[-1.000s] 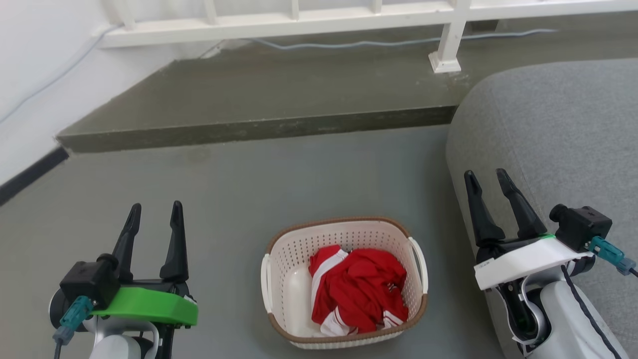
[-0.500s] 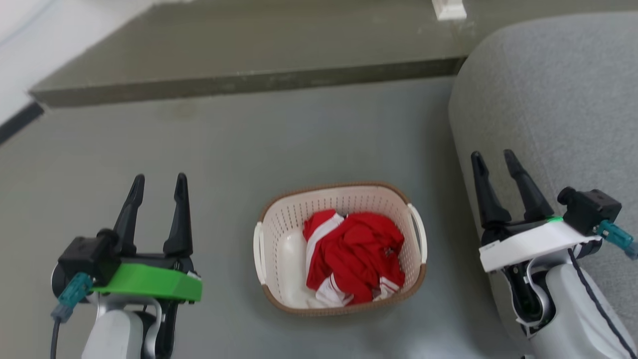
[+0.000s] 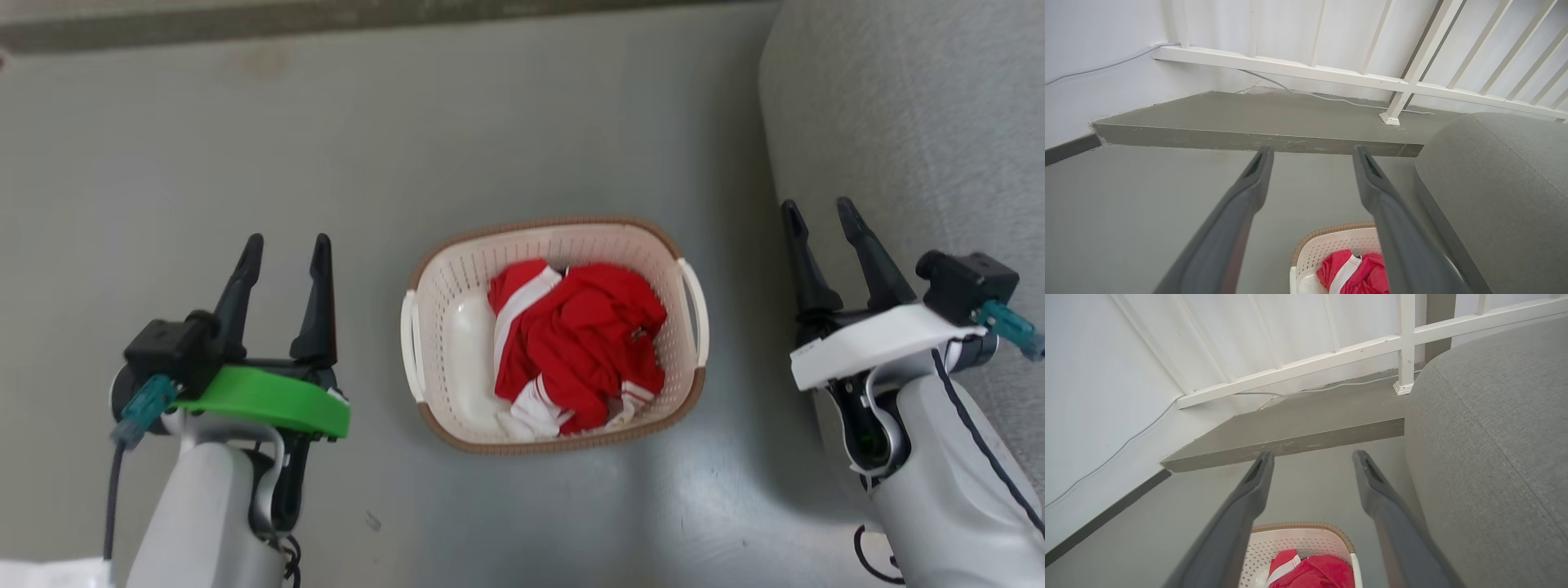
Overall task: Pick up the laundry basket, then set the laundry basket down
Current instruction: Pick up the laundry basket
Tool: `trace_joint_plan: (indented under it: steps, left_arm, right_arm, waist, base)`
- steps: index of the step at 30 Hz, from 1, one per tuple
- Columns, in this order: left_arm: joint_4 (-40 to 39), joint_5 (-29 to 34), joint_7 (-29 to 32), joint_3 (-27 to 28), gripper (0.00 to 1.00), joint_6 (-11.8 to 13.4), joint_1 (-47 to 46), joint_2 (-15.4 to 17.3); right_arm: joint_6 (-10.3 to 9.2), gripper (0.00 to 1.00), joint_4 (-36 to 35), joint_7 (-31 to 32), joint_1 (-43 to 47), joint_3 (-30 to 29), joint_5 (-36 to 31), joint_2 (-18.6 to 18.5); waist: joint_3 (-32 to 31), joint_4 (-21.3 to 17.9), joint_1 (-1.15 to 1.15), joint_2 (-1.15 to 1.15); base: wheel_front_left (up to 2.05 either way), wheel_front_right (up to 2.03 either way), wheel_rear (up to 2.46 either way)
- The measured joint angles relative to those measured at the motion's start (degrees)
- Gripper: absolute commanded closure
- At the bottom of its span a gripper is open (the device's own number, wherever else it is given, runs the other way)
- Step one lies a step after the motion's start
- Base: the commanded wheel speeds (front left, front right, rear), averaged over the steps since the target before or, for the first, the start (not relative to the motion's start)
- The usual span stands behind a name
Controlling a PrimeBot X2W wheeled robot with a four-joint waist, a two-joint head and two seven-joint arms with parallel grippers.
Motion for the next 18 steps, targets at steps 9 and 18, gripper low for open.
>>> trace_joint_plan:
  steps: [9,18]
  left_arm:
    - [10.57,-2.15,0.01,-3.7,0.0,-0.18,-5.81,-0.15]
    - [19.35,-4.52,0.8,-7.6,0.0,-0.52,-13.05,-0.33]
  right_arm:
    - [0.0,0.0,8.18,0.0,-4.56,0.02,0.08,0.41]
    - [0.01,0.0,16.8,1.09,-10.66,0.9,0.1,0.9]
  waist:
    - [6.39,0.32,0.02,0.0]
    - [12.68,0.84,0.01,0.0]
  base:
    - [0.0,0.0,0.0]
    - [0.0,0.0,0.0]
